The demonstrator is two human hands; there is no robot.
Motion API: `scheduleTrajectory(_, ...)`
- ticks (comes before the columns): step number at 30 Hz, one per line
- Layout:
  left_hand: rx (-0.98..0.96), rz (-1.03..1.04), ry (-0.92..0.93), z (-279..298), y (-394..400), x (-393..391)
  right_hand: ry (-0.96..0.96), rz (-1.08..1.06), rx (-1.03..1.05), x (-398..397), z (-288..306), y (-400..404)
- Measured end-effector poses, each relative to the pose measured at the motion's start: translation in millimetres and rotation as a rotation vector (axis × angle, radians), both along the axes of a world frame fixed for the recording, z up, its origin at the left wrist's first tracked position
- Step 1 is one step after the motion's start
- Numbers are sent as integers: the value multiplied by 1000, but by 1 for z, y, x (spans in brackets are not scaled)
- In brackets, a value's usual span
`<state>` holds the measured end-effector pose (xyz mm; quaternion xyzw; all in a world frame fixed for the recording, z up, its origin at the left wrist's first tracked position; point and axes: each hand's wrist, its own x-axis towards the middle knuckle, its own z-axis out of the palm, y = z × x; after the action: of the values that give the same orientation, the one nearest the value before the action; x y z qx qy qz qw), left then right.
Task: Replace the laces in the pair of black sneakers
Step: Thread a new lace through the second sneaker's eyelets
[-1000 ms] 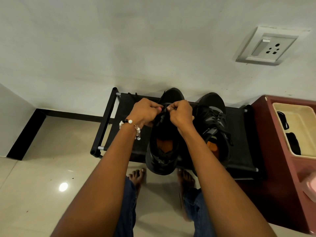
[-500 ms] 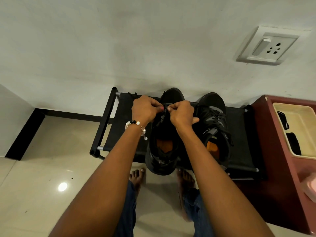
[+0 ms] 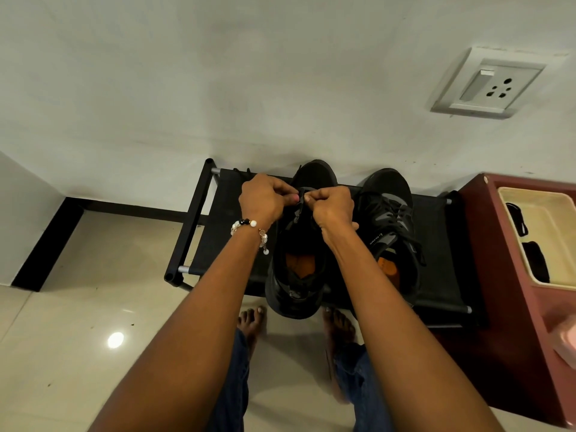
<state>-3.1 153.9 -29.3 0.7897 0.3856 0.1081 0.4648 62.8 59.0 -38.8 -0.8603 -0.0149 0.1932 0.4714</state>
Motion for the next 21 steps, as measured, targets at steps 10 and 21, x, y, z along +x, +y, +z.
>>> scheduleTrajectory(10, -12, -58, 34, 0, 1, 2, -43, 52, 31, -3, 12, -9)
scheduleTrajectory(21, -444, 294, -331, 21, -5, -4, -239, 309, -252, -22, 27, -45)
